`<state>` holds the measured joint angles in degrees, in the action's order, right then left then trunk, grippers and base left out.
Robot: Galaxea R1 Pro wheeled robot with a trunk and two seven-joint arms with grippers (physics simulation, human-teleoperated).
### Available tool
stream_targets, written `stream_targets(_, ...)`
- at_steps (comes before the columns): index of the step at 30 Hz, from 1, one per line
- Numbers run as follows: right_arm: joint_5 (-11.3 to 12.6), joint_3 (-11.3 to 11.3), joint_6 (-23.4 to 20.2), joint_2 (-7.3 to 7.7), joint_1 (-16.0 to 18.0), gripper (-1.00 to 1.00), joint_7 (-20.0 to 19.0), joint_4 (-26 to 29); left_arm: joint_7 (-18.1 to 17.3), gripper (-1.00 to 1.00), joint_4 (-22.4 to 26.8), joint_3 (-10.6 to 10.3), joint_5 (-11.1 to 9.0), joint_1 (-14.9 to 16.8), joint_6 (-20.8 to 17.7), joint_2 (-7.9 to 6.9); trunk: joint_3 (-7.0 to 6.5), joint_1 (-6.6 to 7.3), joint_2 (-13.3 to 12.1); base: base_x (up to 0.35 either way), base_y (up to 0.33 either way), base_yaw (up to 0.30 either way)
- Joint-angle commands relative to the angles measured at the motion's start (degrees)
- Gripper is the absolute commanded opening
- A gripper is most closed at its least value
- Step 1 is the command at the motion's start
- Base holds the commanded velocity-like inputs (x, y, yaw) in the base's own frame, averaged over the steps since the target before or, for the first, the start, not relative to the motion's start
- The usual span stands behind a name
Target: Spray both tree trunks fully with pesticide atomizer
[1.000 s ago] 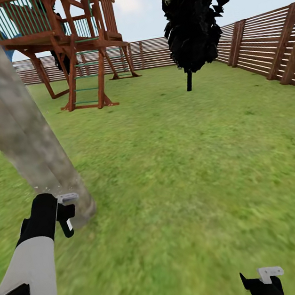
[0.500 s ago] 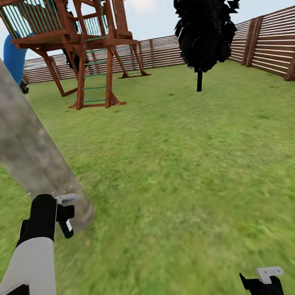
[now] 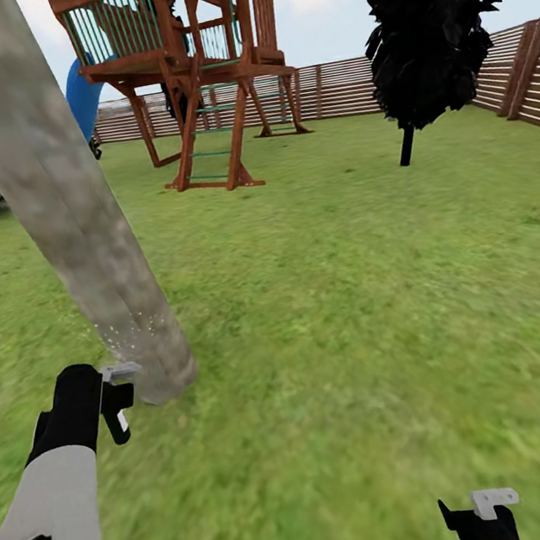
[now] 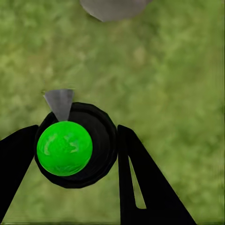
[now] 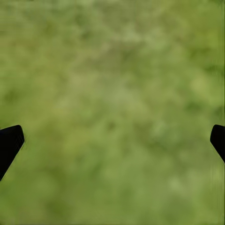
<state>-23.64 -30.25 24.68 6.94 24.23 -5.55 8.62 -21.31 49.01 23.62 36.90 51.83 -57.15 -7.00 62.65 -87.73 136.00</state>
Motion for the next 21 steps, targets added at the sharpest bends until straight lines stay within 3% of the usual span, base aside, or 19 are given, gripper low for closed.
stream_targets(1,-0.18,-0.5,0.19,0.0,0.03,1.0,-0.42,-0.02,-0.58,-1.0,-0.01,0.11,0.63,-0.01,-0.08,0.06,0.05,0.01,0.02,0.097,-0.044,0.112)
stream_targets(7,-0.21,-0.51,0.19,0.09,0.03,1.0,-0.37,-0.01,-0.62,-1.0,-0.37,0.02,0.64,-1.53,0.2,0.16,0.05,0.01,0.02,0.222,-0.149,0.014)
stream_targets(9,-0.26,-0.43,0.16,0.06,0.03,1.0,-0.4,-0.08,-0.56,-1.0,-1.14,-0.22,0.7,-5.44,0.4,0.11,0.05,0.01,0.02,0.237,-0.183,0.0)
stream_targets(11,-0.29,-0.42,0.12,-0.03,0.03,1.0,-0.42,-0.14,-0.53,-1.0,-1.08,-0.17,0.58,-6.45,0.76,0.18,0.05,0.01,0.02,0.236,-0.188,0.0)
stream_targets(16,-0.29,-0.42,0.1,-0.1,0.03,1.0,-0.42,-0.17,-0.48,-1.0,-1.09,0.08,0.63,-7.45,4.74,0.08,0.05,0.01,0.02,0.236,-0.189,0.009)
stream_targets(21,-0.35,-0.42,0.1,-0.17,0.03,1.0,-0.41,-0.18,-0.49,-1.0,-1.25,0.22,0.55,-9.2,5.36,-0.02,0.05,0.01,0.02,0.232,-0.18,0.229)
